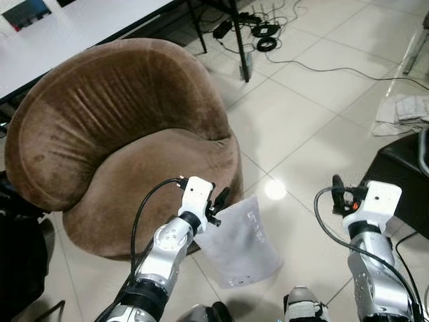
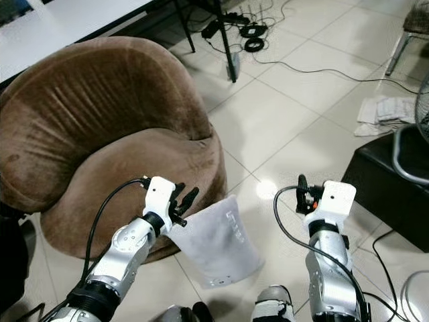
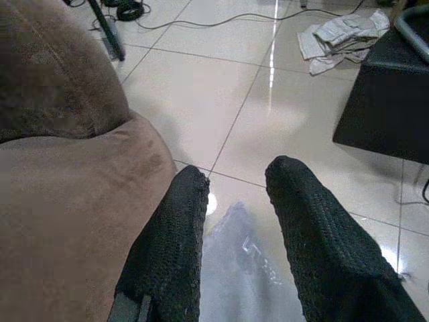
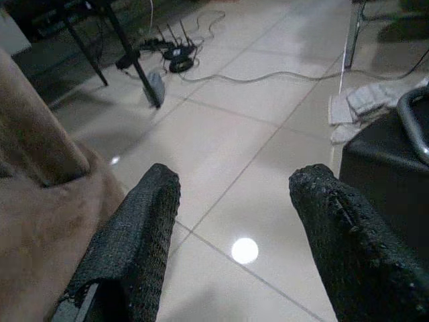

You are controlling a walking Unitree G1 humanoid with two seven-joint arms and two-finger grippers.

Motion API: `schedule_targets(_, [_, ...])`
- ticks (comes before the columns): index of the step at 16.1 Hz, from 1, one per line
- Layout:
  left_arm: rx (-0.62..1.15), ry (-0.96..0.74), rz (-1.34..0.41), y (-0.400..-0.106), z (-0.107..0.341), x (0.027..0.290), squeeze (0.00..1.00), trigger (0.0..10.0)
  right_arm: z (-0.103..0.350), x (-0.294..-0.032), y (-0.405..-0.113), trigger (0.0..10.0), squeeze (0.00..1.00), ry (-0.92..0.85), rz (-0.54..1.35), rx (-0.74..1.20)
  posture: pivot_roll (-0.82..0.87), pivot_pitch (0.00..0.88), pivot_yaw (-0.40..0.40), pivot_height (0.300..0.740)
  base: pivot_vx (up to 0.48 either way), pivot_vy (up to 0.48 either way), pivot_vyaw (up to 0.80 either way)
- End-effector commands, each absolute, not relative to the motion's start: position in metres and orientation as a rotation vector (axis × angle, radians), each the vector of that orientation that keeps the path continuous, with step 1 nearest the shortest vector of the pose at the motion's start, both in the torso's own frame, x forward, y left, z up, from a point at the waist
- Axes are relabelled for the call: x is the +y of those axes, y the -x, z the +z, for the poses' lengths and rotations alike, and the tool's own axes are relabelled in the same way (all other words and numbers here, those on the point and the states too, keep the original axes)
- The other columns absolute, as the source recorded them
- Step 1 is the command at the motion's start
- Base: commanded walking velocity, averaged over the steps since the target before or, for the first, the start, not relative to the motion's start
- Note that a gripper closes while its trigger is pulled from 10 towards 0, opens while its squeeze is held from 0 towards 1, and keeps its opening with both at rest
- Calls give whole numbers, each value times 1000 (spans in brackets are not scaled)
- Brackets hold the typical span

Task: Move the pillow to the sofa from floor

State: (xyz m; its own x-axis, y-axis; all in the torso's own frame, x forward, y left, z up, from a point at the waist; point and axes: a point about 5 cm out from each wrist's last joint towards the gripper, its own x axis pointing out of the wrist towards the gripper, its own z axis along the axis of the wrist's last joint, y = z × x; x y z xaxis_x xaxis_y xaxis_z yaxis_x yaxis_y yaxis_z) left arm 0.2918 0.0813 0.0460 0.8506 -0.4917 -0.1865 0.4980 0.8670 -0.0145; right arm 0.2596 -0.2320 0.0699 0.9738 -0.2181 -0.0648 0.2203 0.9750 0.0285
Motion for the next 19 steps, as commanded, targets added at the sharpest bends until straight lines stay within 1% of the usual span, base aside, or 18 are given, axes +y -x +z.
schedule_targets(1, [223, -51, -515, -288, 37, 91, 0, 10000, 62, -233, -251, 10000, 0, -60, -256, 91, -325, 146, 271, 740, 0, 0, 0])
schedule_targets(3, [233, -51, -515, -291, 36, 90, 0, 10000, 63, -230, -247, 10000, 0, -60, -231, 83, -339, 154, 277, 740, 0, 0, 0])
schedule_targets(4, [231, -49, -517, -291, 37, 87, 0, 10000, 69, -224, -253, 10000, 0, -32, -185, 58, -342, 159, 280, 740, 0, 0, 0])
schedule_targets(7, [223, -49, -530, -290, 38, 84, 0, 10000, 65, -257, -249, 10000, 0, -94, -414, 71, -327, 155, 274, 740, 0, 0, 0])
schedule_targets(8, [232, -33, -495, -289, 36, 90, 0, 10000, 63, -227, -253, 10000, 0, -13, -186, 82, -327, 155, 274, 740, 0, 0, 0])
schedule_targets(9, [232, -31, -492, -289, 35, 90, 0, 10000, 63, -224, -252, 10000, 0, -4, -160, 82, -309, 159, 257, 740, 0, 0, 0])
schedule_targets(10, [229, -31, -473, -288, 35, 94, 0, 10000, 61, -233, -253, 10000, 0, -63, -242, 91, -309, 159, 257, 740, 0, 0, 0])
schedule_targets(11, [231, -55, -432, -286, 34, 106, 0, 10000, 62, -227, -259, 10000, 0, -46, -188, 103, -259, 170, 219, 740, 0, 0, 0])
schedule_targets(12, [228, -54, -412, -284, 34, 109, 0, 10000, 61, -223, -261, 10000, 0, -37, -155, 111, -259, 170, 219, 740, 0, 0, 0])
schedule_targets(13, [225, -50, -385, -284, 34, 115, 0, 10000, 61, -216, -265, 10000, 0, -31, -117, 122, -213, 169, 170, 740, 0, 0, 0])
schedule_targets(14, [218, -58, -367, -282, 34, 117, 0, 10000, 59, -215, -266, 10000, 0, -48, -109, 130, -213, 169, 170, 740, 0, 0, 0])
schedule_targets(15, [200, -41, -305, -276, 36, 123, 0, 10000, 53, -207, -269, 10000, 0, -61, -60, 153, -163, 164, 135, 740, 0, 0, 0])
schedule_targets(16, [189, -11, -250, -270, 38, 129, 0, 10000, 49, -198, -271, 10000, 0, -53, -10, 170, -163, 164, 135, 740, 0, 0, 0])
schedule_targets(17, [199, -35, -242, -263, 34, 135, 0, 10000, 49, -189, -275, 10000, 0, -65, 4, 171, -103, 169, 80, 740, 0, 0, 0])
schedule_targets(19, [207, -33, -188, -249, 32, 143, 0, 10000, 47, -173, -284, 10000, 0, -58, 58, 177, -54, 173, 48, 740, 0, 0, 0])
